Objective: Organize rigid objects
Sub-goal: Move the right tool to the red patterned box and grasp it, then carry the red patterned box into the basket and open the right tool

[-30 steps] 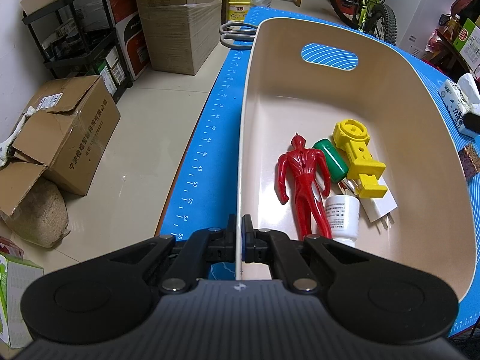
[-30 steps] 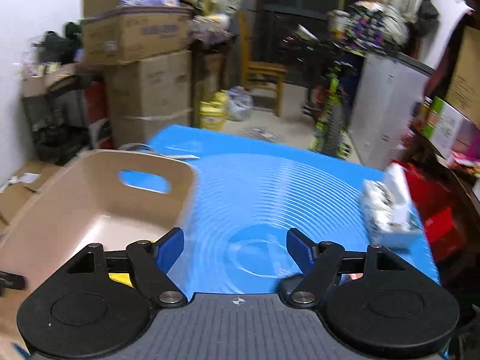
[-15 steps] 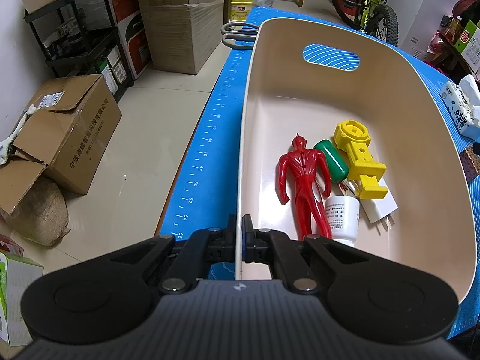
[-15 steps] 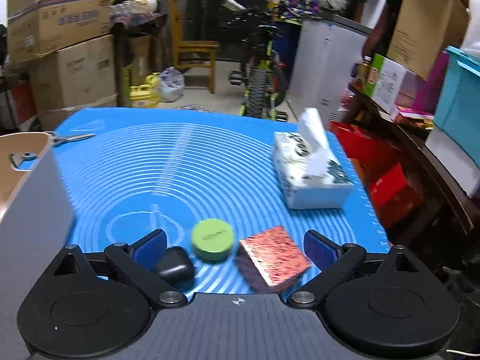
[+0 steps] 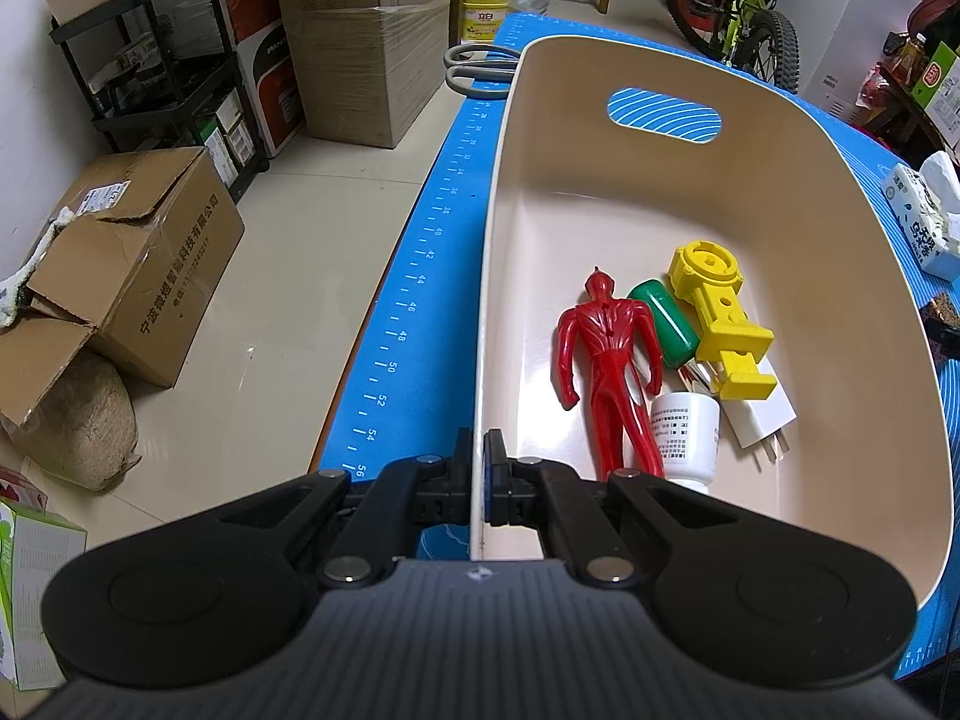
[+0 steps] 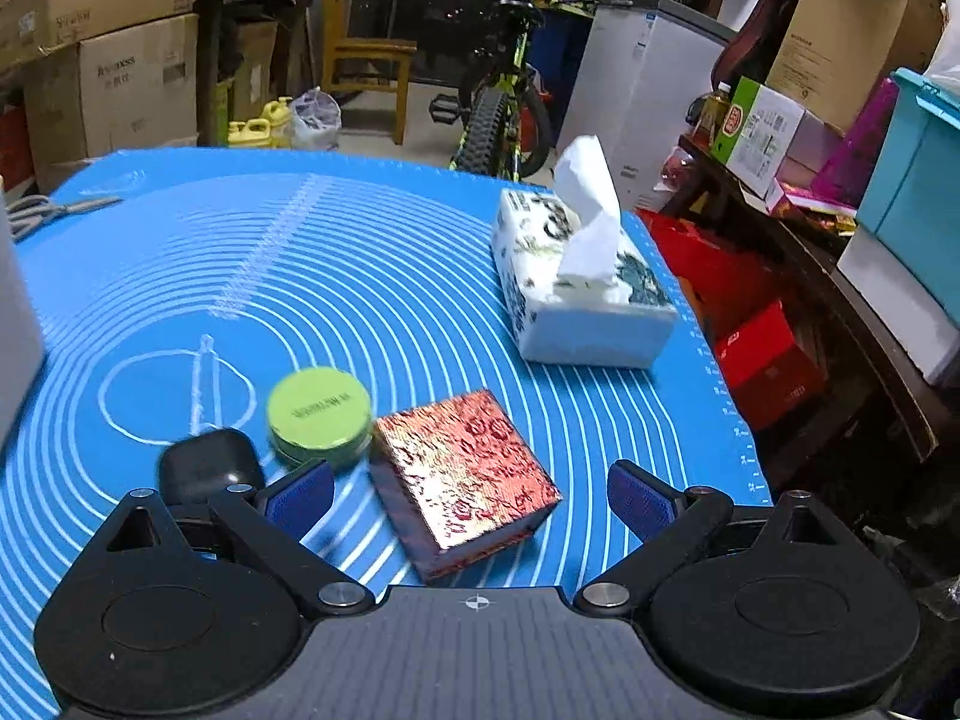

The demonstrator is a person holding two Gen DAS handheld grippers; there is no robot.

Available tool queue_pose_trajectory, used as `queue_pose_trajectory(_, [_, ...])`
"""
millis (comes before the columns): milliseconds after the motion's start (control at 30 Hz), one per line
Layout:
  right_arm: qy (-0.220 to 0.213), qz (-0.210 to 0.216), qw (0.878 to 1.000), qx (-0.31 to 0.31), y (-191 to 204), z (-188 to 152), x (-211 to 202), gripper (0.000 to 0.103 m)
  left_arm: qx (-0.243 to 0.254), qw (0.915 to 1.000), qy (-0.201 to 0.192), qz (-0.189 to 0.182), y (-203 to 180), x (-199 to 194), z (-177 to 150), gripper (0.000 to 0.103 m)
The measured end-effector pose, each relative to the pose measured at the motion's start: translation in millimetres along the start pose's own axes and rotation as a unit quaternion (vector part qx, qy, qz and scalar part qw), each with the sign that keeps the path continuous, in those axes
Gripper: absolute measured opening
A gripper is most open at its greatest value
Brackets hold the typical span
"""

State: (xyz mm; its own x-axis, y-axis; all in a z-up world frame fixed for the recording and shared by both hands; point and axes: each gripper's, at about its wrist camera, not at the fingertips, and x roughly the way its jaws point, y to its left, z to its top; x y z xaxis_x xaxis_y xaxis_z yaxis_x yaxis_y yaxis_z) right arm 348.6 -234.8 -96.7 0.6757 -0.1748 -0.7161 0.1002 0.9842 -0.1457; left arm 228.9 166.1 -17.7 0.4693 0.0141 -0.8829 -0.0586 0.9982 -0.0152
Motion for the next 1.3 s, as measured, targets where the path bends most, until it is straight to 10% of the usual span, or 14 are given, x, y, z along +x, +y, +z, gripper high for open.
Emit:
queue_pose_trajectory(333, [-0.003,0.011,1.000,0.017,-10.7,-5.7,21.9,0.092,-0.001,1.0000,0.003,0.004,1.4,0.2,-0.2,0.005])
queue_pose_trajectory(500, [-0.004,0.036,0.999,0.013,-9.1,-7.8,25.1,0.071,-0.001,1.0000,0.003,0.005,0.7,0.4,0.8,0.005])
queue_pose_trajectory(1300, [-0.026,0.011,0.999,0.018,21.1,11.4,-26.7,0.059,-0.001,1.0000,0.003,0.005,0.6,0.3,1.1,0.005])
